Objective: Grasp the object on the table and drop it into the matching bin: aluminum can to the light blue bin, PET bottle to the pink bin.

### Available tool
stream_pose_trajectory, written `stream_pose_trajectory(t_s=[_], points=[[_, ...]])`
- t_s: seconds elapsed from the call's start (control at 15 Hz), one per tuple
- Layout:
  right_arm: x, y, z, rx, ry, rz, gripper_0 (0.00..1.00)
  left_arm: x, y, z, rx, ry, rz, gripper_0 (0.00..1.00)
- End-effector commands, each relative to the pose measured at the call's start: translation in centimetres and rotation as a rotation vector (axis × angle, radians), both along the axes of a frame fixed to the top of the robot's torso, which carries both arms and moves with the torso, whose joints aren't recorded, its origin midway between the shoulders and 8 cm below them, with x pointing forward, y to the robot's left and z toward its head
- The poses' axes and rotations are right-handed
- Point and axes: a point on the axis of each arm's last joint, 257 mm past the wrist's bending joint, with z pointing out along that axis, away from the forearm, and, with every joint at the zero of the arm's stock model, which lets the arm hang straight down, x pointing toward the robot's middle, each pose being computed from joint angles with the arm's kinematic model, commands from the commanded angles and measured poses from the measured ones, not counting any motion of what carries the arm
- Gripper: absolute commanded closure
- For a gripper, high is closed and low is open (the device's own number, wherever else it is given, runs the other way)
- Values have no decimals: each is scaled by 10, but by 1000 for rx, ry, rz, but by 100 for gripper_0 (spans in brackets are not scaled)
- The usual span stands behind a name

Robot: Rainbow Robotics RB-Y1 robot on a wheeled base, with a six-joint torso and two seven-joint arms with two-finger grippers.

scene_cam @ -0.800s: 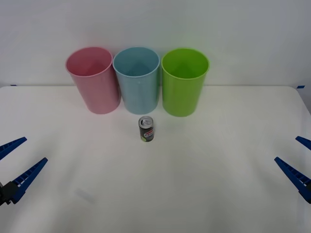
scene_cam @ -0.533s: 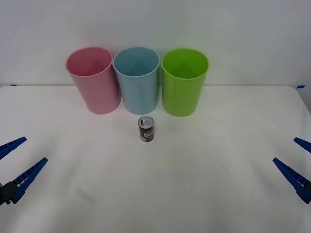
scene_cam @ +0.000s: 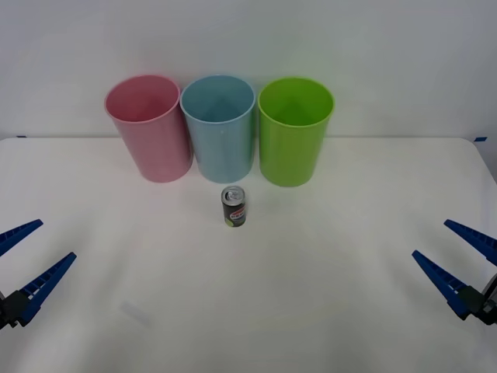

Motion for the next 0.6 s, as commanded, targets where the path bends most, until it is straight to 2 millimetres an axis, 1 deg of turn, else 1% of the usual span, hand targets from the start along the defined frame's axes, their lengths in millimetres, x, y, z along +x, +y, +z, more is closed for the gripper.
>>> stream_pose_trajectory(t_s=[0.07, 0.33, 0.6], points=[[10, 18, -12, 9, 20, -2, 0, 0, 0, 0, 0, 0, 0, 0], [24, 47, -27, 12, 40, 1, 0, 0, 0, 0, 0, 0, 0, 0], [35, 89, -39, 4, 43, 32, 0, 0, 0, 0, 0, 0, 0, 0]])
